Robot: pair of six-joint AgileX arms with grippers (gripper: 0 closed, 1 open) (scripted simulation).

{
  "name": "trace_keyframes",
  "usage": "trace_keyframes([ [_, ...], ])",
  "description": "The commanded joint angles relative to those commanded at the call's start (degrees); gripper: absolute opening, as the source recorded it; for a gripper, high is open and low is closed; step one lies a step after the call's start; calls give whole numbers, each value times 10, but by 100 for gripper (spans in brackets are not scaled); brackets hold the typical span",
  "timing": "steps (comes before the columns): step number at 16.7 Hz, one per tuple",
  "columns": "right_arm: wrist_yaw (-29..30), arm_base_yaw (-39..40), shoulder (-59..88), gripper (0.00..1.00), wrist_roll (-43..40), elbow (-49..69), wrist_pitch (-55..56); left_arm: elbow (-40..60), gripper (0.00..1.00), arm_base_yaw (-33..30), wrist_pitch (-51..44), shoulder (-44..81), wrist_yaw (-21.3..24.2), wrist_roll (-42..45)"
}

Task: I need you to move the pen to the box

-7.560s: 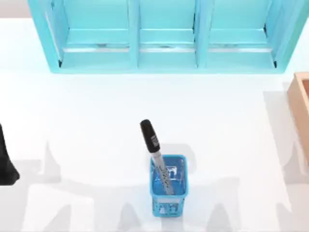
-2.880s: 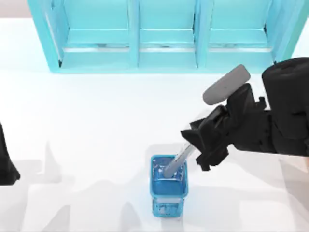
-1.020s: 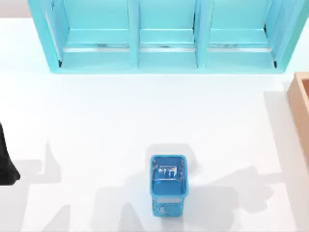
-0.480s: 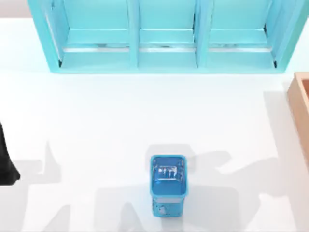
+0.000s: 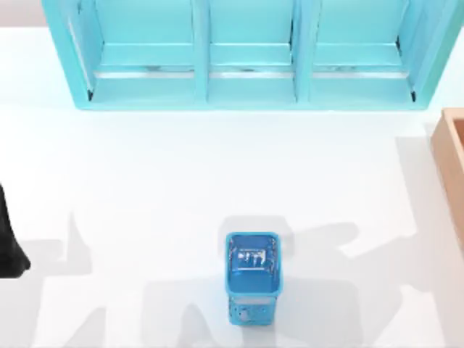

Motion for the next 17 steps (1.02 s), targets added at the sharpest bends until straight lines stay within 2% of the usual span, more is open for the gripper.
trace_keyframes([
  [11, 0, 0, 0, 98, 0, 0, 0, 0, 100, 0, 0, 0, 0, 0],
  [17, 0, 0, 0, 100, 0, 0, 0, 0, 100, 0, 0, 0, 0, 0],
])
